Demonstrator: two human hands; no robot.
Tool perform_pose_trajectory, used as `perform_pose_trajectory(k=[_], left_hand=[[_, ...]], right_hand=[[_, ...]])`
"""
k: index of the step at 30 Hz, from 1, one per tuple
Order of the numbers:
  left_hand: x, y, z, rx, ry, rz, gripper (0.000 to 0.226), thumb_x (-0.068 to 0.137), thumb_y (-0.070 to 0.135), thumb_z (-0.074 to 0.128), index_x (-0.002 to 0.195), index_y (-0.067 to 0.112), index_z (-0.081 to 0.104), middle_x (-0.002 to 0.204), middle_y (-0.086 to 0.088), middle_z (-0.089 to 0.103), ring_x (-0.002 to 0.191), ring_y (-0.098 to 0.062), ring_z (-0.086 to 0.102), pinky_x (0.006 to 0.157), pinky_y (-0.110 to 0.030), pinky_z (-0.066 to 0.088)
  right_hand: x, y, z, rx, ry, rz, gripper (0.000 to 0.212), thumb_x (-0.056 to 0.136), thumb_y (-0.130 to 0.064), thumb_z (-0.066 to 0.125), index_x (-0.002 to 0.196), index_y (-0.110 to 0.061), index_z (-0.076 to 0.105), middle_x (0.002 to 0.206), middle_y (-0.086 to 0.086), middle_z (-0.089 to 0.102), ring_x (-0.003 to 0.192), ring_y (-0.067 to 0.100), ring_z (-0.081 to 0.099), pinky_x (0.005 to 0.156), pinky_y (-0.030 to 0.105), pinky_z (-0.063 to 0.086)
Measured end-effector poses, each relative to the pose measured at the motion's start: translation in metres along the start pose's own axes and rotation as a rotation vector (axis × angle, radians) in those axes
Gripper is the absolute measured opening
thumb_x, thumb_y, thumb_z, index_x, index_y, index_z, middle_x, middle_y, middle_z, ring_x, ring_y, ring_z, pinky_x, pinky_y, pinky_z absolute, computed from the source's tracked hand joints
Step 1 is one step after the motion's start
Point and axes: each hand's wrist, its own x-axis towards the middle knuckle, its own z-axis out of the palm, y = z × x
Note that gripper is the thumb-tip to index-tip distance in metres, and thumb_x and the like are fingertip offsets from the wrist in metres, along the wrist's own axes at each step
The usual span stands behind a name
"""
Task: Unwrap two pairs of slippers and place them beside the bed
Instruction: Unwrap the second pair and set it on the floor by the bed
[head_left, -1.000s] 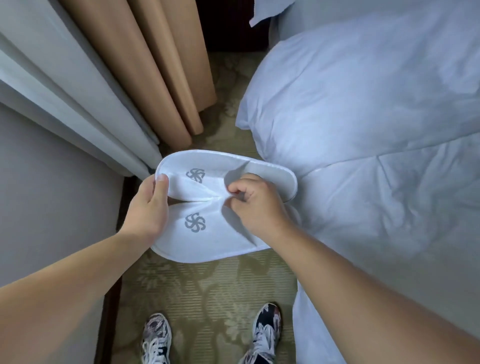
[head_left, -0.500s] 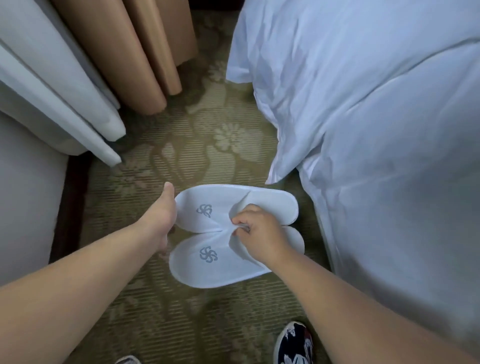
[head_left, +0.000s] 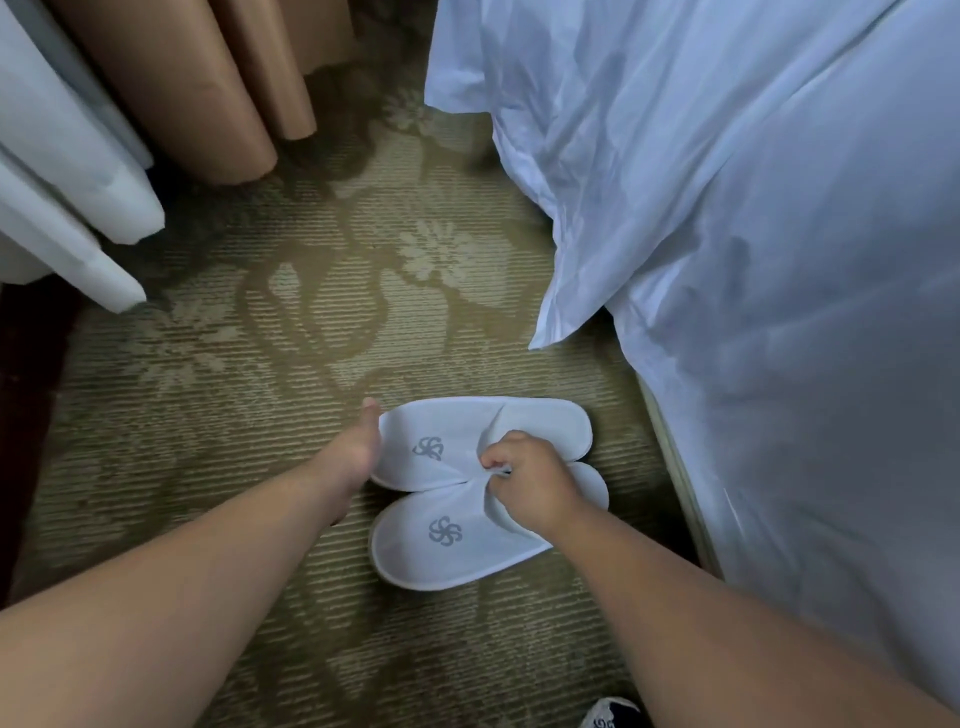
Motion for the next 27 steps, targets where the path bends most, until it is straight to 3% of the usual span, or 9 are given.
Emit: perform_pose_trajectory(k=[5, 8, 12, 15, 18, 21, 23, 25, 27], left_hand=[[0.024, -0.006, 0.004, 0.104, -0.054, -0.124, 0.071, 0.094, 0.070, 0.035, 0.145, 0.021, 0.043, 0.149, -0.011, 0.044, 0.131, -0.032, 0.041, 0.102, -0.048, 0.032], [0.033, -0.007, 0.003, 0.129, -0.058, -0.165, 0.070, 0.091, 0.071, 0.039, 0.138, 0.020, 0.048, 0.132, -0.012, 0.053, 0.111, -0.030, 0.047, 0.091, -0.047, 0.035], [0.039, -0.009, 0.005, 0.098, -0.047, -0.155, 0.072, 0.092, 0.068, 0.041, 0.146, 0.020, 0.040, 0.145, -0.012, 0.047, 0.130, -0.034, 0.044, 0.101, -0.049, 0.035], [0.041, -0.008, 0.010, 0.085, -0.048, -0.138, 0.068, 0.093, 0.066, 0.042, 0.146, 0.023, 0.040, 0.149, -0.010, 0.044, 0.133, -0.033, 0.043, 0.097, -0.045, 0.035], [0.042, -0.004, 0.016, 0.034, -0.046, -0.141, 0.070, 0.093, 0.065, 0.043, 0.147, 0.021, 0.039, 0.154, -0.008, 0.040, 0.137, -0.034, 0.039, 0.106, -0.051, 0.031], [0.045, 0.003, 0.020, -0.049, -0.030, -0.153, 0.073, 0.093, 0.064, 0.043, 0.150, 0.019, 0.035, 0.158, -0.009, 0.033, 0.140, -0.038, 0.035, 0.112, -0.059, 0.021], [0.047, 0.008, 0.022, -0.096, -0.016, -0.151, 0.075, 0.093, 0.064, 0.044, 0.150, 0.017, 0.036, 0.159, -0.009, 0.032, 0.141, -0.039, 0.033, 0.112, -0.058, 0.021], [0.050, 0.011, 0.024, -0.112, -0.011, -0.141, 0.072, 0.094, 0.062, 0.044, 0.148, 0.015, 0.037, 0.158, -0.010, 0.033, 0.141, -0.038, 0.032, 0.111, -0.055, 0.023], [0.054, 0.009, 0.025, -0.123, -0.001, -0.145, 0.073, 0.093, 0.062, 0.045, 0.147, 0.013, 0.039, 0.157, -0.010, 0.035, 0.140, -0.036, 0.034, 0.111, -0.052, 0.024]], right_hand=[[0.009, 0.023, 0.014, -0.032, -0.051, 0.048, 0.024, 0.081, 0.002, 0.061, 0.087, -0.020, 0.069, 0.082, -0.015, 0.052, 0.081, 0.011, 0.056, 0.076, 0.017, 0.040], [0.013, 0.033, 0.020, -0.070, -0.044, 0.048, 0.015, 0.078, 0.005, 0.058, 0.082, -0.006, 0.067, 0.088, 0.003, 0.059, 0.084, 0.023, 0.059, 0.078, 0.030, 0.050], [0.018, 0.044, 0.024, -0.118, -0.041, 0.049, 0.014, 0.073, 0.008, 0.053, 0.069, -0.005, 0.057, 0.080, 0.007, 0.050, 0.078, 0.030, 0.055, 0.069, 0.033, 0.046], [0.021, 0.050, 0.025, -0.093, -0.036, 0.071, 0.016, 0.073, 0.008, 0.053, 0.069, -0.007, 0.056, 0.081, 0.006, 0.051, 0.080, 0.031, 0.056, 0.073, 0.032, 0.047], [0.026, 0.050, 0.024, -0.025, -0.105, 0.135, 0.012, 0.072, 0.012, 0.055, 0.076, 0.001, 0.059, 0.076, 0.003, 0.049, 0.072, 0.022, 0.052, 0.067, 0.027, 0.045], [0.042, 0.040, -0.001, 0.086, -0.268, 0.367, 0.038, 0.076, 0.006, 0.067, 0.106, -0.019, 0.066, 0.088, -0.002, 0.059, 0.073, 0.013, 0.057, 0.060, 0.016, 0.046], [0.056, 0.034, -0.033, 0.158, -0.284, 0.594, 0.040, 0.078, -0.005, 0.070, 0.113, -0.022, 0.061, 0.102, 0.006, 0.064, 0.076, 0.017, 0.062, 0.061, 0.025, 0.052], [0.067, 0.033, -0.065, 0.313, -0.285, 0.744, 0.041, 0.082, -0.021, 0.071, 0.120, -0.012, 0.059, 0.112, 0.011, 0.064, 0.088, 0.022, 0.065, 0.074, 0.036, 0.057], [0.073, 0.038, -0.089, 0.461, -0.308, 0.827, 0.065, 0.086, -0.047, 0.066, 0.134, -0.005, 0.049, 0.128, 0.016, 0.059, 0.110, 0.031, 0.060, 0.089, 0.044, 0.052]])
